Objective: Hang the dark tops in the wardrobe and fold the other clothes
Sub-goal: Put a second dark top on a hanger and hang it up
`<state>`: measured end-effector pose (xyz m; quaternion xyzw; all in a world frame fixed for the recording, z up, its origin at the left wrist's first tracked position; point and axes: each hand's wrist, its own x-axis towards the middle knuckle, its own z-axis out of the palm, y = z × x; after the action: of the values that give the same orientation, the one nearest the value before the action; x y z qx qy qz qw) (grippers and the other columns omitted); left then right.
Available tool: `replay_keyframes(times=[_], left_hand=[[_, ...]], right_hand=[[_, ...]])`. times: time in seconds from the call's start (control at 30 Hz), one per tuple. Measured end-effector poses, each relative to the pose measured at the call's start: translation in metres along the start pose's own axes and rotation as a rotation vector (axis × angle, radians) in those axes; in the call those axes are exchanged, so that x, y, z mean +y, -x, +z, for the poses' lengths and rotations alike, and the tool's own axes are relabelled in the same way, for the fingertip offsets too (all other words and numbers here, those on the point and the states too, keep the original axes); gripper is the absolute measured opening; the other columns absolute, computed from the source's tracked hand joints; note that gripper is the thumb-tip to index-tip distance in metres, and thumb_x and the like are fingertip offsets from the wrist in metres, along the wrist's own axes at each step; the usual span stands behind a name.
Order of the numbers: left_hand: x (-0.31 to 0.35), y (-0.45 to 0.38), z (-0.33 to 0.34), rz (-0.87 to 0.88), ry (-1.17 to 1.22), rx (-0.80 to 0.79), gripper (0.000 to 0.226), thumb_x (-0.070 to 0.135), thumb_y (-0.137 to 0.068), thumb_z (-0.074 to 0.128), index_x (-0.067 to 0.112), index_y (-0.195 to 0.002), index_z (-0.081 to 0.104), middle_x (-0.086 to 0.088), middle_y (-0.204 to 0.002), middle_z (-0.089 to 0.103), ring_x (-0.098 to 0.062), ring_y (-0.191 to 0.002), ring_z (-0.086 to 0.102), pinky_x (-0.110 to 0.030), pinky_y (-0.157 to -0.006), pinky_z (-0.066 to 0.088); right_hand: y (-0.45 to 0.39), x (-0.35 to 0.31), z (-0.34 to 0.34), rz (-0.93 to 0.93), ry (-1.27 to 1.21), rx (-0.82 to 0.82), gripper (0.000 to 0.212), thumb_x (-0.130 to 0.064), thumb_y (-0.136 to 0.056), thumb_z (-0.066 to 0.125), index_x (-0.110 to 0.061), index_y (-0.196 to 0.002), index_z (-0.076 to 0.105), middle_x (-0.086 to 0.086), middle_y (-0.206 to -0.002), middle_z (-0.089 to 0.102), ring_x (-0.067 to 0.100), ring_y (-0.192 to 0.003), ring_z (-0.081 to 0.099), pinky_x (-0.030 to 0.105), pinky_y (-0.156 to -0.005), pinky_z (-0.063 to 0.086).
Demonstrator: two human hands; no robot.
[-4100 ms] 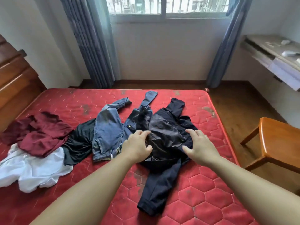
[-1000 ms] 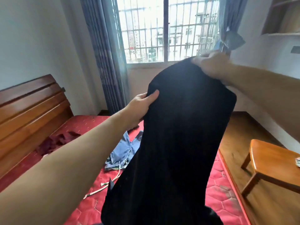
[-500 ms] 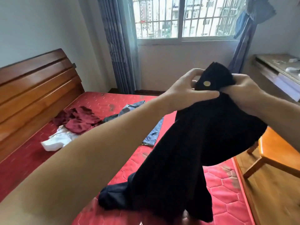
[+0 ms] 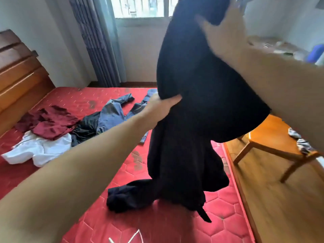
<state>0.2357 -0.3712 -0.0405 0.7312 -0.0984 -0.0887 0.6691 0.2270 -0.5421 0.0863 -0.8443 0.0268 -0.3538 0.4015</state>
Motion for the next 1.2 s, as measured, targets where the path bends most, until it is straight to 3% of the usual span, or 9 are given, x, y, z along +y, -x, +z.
replay_keyframes(times=[0.13,0.27,0.4,0.57,0.73,0.87,1.0,1.1,1.2], left_hand=[[0.032,-0.007,-0.013,-0.068,0.356,-0.029,0.019,0.013,-0.092,0.06,0.009,-0.108,0.069,-0.006,-0.099,0.076,-0.022,-0.09,0.073,-0.033,-0.072,0.059],[0.067,-0.008,-0.015,-0.096,0.417,-0.063,0.031,0.021,-0.094,0.056,0.004,-0.119,0.065,-0.011,-0.108,0.074,-0.025,-0.096,0.072,-0.034,-0.074,0.059],[0.087,-0.01,-0.016,-0.068,0.461,-0.079,0.037,0.023,-0.095,0.055,0.007,-0.128,0.06,-0.009,-0.115,0.071,-0.026,-0.102,0.07,-0.034,-0.077,0.059],[0.087,-0.016,-0.032,-0.022,0.313,-0.087,0.03,0.027,-0.09,0.061,0.01,-0.114,0.068,-0.006,-0.109,0.074,-0.024,-0.098,0.072,-0.032,-0.07,0.059],[0.059,-0.025,-0.083,-0.051,-0.154,0.158,0.049,0.045,-0.085,0.07,0.015,-0.123,0.062,-0.001,-0.115,0.071,-0.015,-0.099,0.07,-0.034,-0.089,0.054],[0.025,-0.003,-0.088,-0.214,-0.607,0.013,0.06,0.06,-0.095,0.044,0.024,-0.142,0.043,0.001,-0.142,0.051,-0.02,-0.126,0.053,-0.04,-0.1,0.044],[0.033,0.042,-0.083,-0.066,-0.446,-0.125,0.026,0.061,-0.093,0.045,0.043,-0.106,0.059,0.022,-0.107,0.066,0.004,-0.095,0.066,-0.023,-0.074,0.045],[0.045,0.066,-0.069,-0.106,-0.2,-0.272,0.06,0.07,-0.069,0.053,0.04,-0.121,0.056,0.02,-0.115,0.067,-0.008,-0.1,0.069,-0.037,-0.081,0.054],[0.055,0.072,-0.043,-0.046,-0.145,-0.289,0.039,0.048,-0.077,0.062,0.038,-0.115,0.057,0.015,-0.114,0.068,-0.011,-0.103,0.068,-0.041,-0.088,0.058]], right_hand=[[0.072,0.068,-0.003,0.165,0.22,-0.205,0.068,-0.049,-0.092,0.056,-0.014,-0.145,0.036,0.006,-0.149,0.039,0.021,-0.136,0.038,0.043,-0.113,0.029],[0.164,0.108,0.005,0.756,-0.539,-0.641,0.042,-0.062,-0.09,0.044,-0.036,-0.111,0.07,-0.009,-0.108,0.07,0.005,-0.095,0.063,0.028,-0.083,0.051],[0.207,0.126,0.022,0.681,-0.729,-0.881,0.055,-0.038,-0.085,0.068,-0.038,-0.136,0.044,-0.012,-0.124,0.063,0.004,-0.104,0.063,0.019,-0.078,0.05],[0.202,0.106,0.052,0.6,-0.419,-0.805,0.026,-0.033,-0.081,0.075,-0.018,-0.101,0.071,-0.01,-0.083,0.073,0.011,-0.073,0.065,0.022,-0.055,0.049],[0.169,0.069,0.049,0.864,-0.807,-0.511,0.062,-0.055,-0.066,0.078,-0.011,-0.109,0.07,0.003,-0.1,0.076,0.022,-0.095,0.072,0.038,-0.08,0.06],[0.128,0.017,0.043,0.903,-1.106,-0.523,0.036,-0.046,-0.091,0.058,-0.018,-0.089,0.079,0.001,-0.091,0.076,0.014,-0.083,0.073,0.027,-0.069,0.06],[0.098,-0.021,0.027,0.94,-1.366,-0.3,0.042,-0.045,-0.09,0.051,-0.012,-0.103,0.074,0.007,-0.094,0.071,0.023,-0.094,0.069,0.036,-0.092,0.053],[0.075,-0.049,0.019,0.995,-1.503,-0.249,0.03,-0.044,-0.086,0.055,-0.015,-0.094,0.054,0.0,-0.079,0.035,0.022,-0.084,0.055,0.029,-0.104,0.039],[0.055,-0.083,0.015,0.917,-1.591,-0.301,0.017,-0.027,-0.086,0.052,-0.019,-0.082,0.038,-0.007,-0.075,0.02,0.014,-0.059,0.039,0.017,-0.08,0.04]])
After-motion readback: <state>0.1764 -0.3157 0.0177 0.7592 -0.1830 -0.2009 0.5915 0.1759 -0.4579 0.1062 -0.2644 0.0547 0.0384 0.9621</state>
